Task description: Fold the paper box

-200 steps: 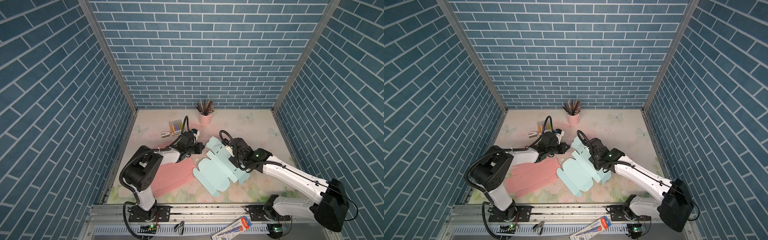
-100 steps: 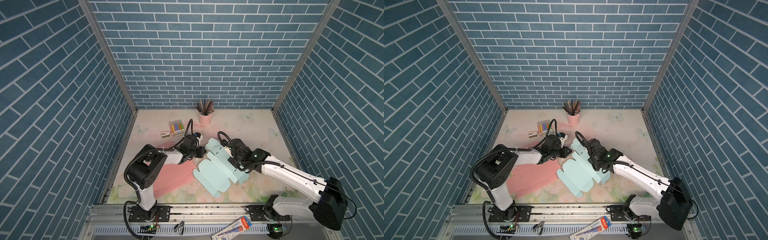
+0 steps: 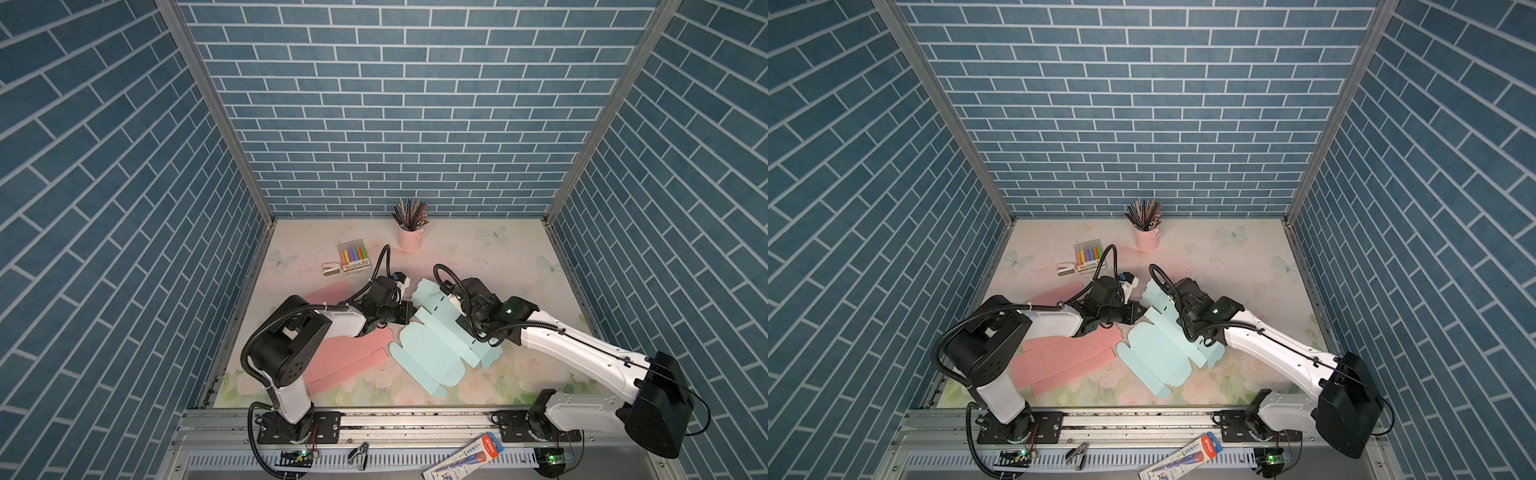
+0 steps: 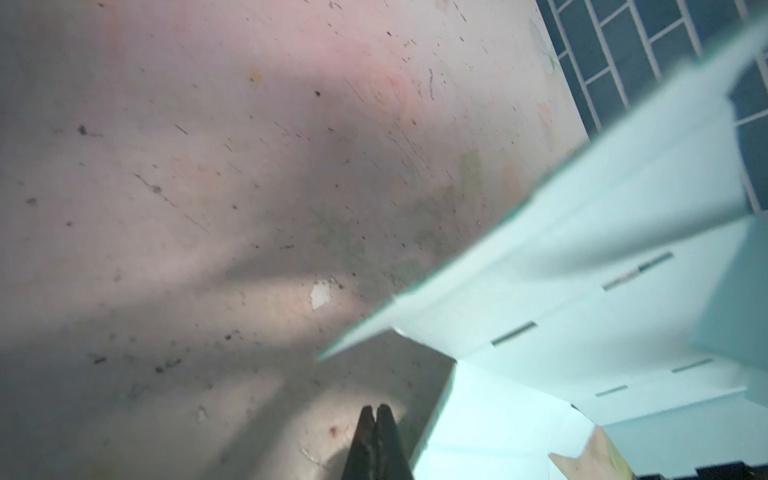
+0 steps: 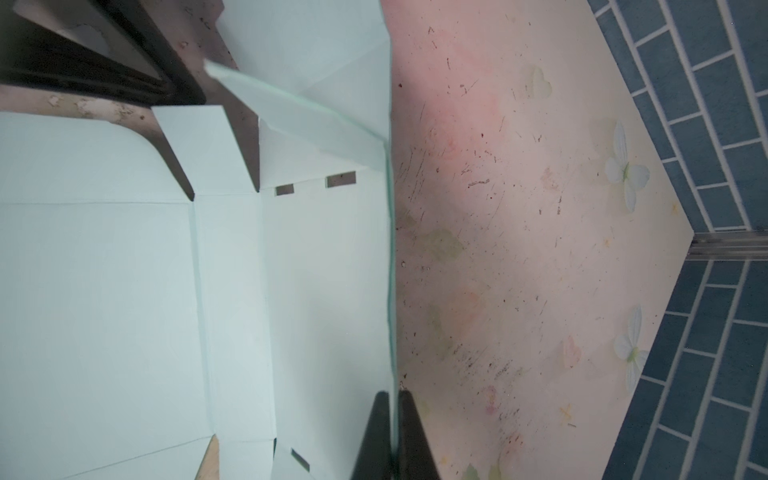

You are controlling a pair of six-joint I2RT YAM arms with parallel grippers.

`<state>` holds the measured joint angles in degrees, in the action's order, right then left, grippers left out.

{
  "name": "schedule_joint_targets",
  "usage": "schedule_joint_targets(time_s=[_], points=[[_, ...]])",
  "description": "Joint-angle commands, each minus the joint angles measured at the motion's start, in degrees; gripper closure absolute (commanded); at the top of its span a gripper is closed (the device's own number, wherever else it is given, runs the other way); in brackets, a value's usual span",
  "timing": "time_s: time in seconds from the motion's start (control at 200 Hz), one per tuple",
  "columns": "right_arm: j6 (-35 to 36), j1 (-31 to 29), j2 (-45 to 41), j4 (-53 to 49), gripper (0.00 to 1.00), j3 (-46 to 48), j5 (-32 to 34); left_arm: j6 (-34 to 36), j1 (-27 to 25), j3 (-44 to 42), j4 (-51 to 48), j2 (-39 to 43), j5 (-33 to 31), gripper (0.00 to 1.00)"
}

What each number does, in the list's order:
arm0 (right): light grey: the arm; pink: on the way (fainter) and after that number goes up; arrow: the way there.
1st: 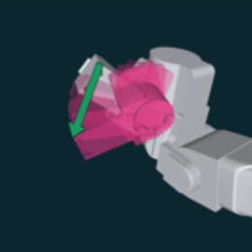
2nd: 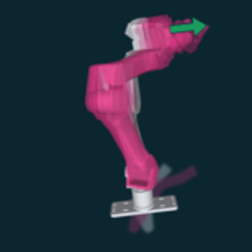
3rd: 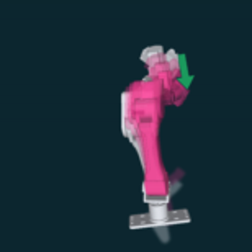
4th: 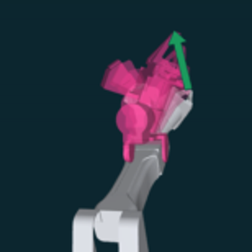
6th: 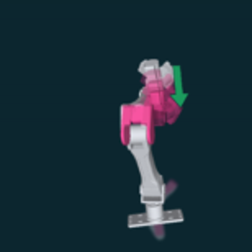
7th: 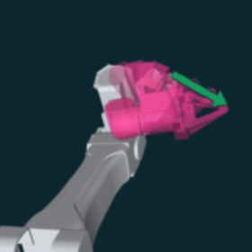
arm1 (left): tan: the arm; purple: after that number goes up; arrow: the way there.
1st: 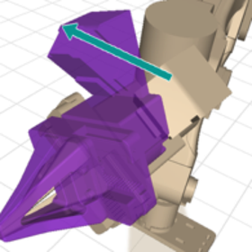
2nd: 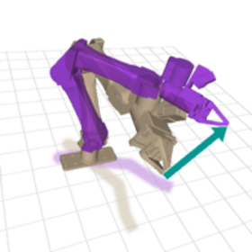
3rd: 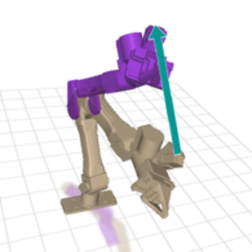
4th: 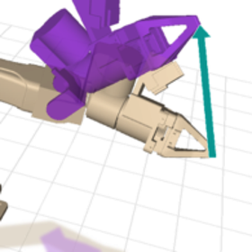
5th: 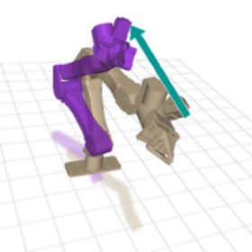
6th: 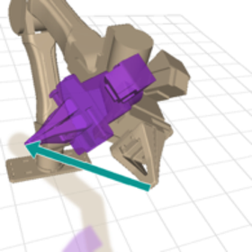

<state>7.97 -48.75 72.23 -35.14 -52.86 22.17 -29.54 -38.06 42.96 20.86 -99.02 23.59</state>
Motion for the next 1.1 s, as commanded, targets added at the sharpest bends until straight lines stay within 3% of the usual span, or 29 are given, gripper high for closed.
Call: schedule_joint_targets(time_s=[0.0, 0.515, 0.595, 0.71, 0.85, 0.985, 1.095], points=[[1.6, -0.3, 0.5, 0.2, 1.00, -2.1, 2.2, -2.0, -2.0, -2.3, 1.1, 3.6, 0.1, 1.00], [3.5, -5.3, 0.5, 1.3, 1.00, -1.1, 7.6, -3.5, -7.5, -1.6, 3.0, 4.2, -1.2, 1.00], [4.4, -6.9, 0.8, 1.6, 1.00, -0.7, 10.7, -1.6, -5.3, -3.1, 1.1, 7.4, -3.4, 1.00], [5.6, -8.2, 1.3, 1.5, 1.00, -0.5, 14.5, -0.3, 1.0, -7.3, 1.8, 14.6, -0.4, 1.00], [8.2, -9.5, 0.9, 3.5, 1.00, 0.1, 15.8, 2.1, 3.9, -8.4, -0.2, 21.3, 0.0, 1.00], [10.0, -10.7, 1.7, 4.6, 1.00, 0.6, 16.7, 0.0, 7.7, -9.6, 1.6, 23.3, 0.5, 1.00], [11.1, -11.5, 2.8, 5.4, 1.00, 0.9, 17.4, -0.5, 11.4, -8.1, 3.1, 19.7, 1.7, 1.00]])
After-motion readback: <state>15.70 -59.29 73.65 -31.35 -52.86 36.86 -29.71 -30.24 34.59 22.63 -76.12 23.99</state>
